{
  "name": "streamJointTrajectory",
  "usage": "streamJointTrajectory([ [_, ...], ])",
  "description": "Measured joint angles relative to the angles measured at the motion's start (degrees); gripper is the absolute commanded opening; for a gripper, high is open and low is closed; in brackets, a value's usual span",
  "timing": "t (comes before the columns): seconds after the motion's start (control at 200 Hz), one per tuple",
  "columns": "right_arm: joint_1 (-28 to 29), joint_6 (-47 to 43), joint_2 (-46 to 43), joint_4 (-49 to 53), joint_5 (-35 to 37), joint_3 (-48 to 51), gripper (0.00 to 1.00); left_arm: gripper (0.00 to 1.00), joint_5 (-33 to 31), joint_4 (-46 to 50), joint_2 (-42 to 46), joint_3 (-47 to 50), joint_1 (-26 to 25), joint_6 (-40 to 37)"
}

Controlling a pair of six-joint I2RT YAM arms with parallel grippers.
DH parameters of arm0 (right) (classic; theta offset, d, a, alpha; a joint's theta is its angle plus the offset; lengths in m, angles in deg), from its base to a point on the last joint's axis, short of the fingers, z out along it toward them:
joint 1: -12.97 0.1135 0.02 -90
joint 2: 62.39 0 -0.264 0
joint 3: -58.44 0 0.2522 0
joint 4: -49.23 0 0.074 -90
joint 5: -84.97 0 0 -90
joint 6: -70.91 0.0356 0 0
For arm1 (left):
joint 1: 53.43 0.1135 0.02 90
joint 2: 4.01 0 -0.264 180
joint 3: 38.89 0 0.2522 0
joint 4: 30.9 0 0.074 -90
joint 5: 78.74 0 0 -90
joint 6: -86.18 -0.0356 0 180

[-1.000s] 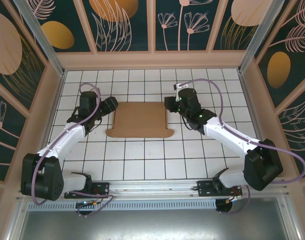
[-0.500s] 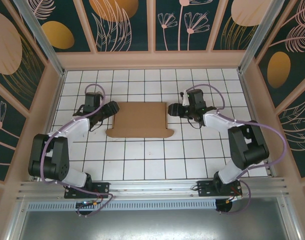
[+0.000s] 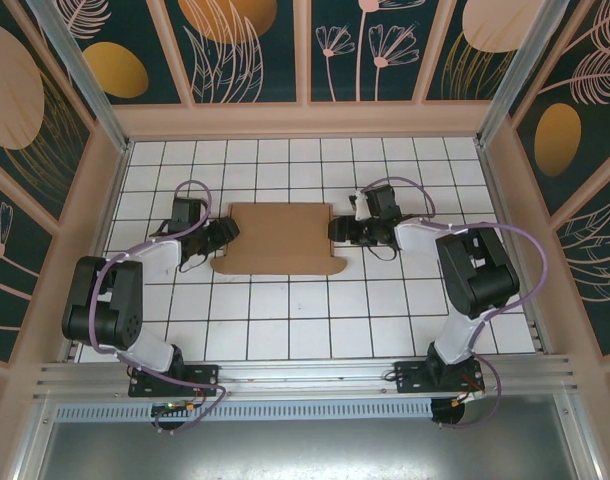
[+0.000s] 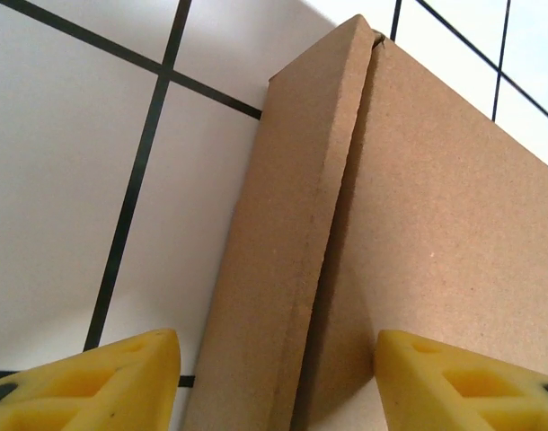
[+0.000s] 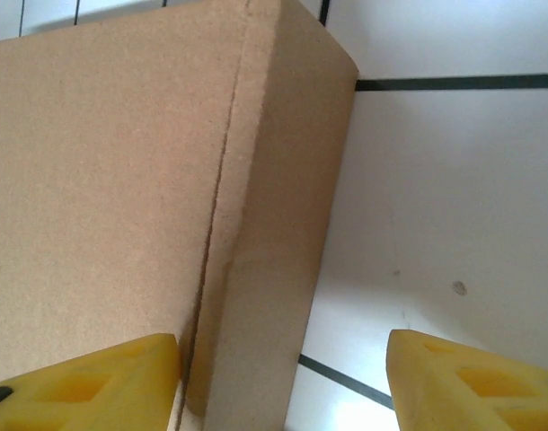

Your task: Fold the paper box

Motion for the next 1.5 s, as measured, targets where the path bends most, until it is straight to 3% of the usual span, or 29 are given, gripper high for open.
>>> streamJointTrajectory([
  [0.15, 2.1, -1.2, 1.4, 1.0, 3.8, -2.8, 0.58, 0.44, 0.1, -3.0, -0.9, 0.4, 0.4, 1.5],
  [0.32, 2.2, -1.3, 0.8, 1.2, 5.4, -2.8, 0.56, 0.37, 0.3, -5.3, -1.7, 0.5, 0.6, 1.7],
  [0.42, -0.1, 0.8, -0.9, -2.0, 0.6, 1.2, 0.58, 0.37, 1.8, -5.8, -2.1, 0.4, 0.6, 1.6],
  [0.575, -4.7, 5.1, -1.1, -3.5, -8.8, 2.7, 0.71, 0.33, 6.7, -5.7, -5.1, -2.0, 0.6, -0.1],
  [0.726, -5.2, 5.3, -1.0, -4.2, -11.5, 2.3, 0.73, 0.33, 10.3, -5.7, -7.2, -3.8, 0.6, -1.8],
  [1.031, -5.5, 0.8, -7.5, 0.2, 2.1, 2.9, 0.75, 0.33, 12.0, -1.7, -9.3, -7.8, 0.6, -5.3],
  [1.131, -2.5, -3.7, -9.2, 3.1, 7.6, 0.7, 0.63, 0.35, 12.0, 0.3, -11.1, -10.6, 0.5, -6.7],
  [1.181, 0.0, -6.8, -9.3, 4.8, 7.8, -1.7, 0.54, 0.36, 11.9, 1.2, -12.1, -12.2, 0.4, -7.4],
  [1.231, 2.3, -8.5, -8.7, 6.8, 7.5, -4.9, 0.53, 0.37, 11.7, 2.4, -13.1, -14.0, 0.2, -8.1],
  [1.346, 8.7, -15.0, -6.6, 8.1, 10.2, -11.4, 0.72, 0.37, 10.9, 4.3, -15.6, -18.0, -0.8, -9.6],
  [1.501, 17.6, -29.2, -5.8, 7.1, 16.9, -11.0, 0.86, 0.37, 9.7, 6.1, -16.9, -20.6, -1.7, -11.4],
])
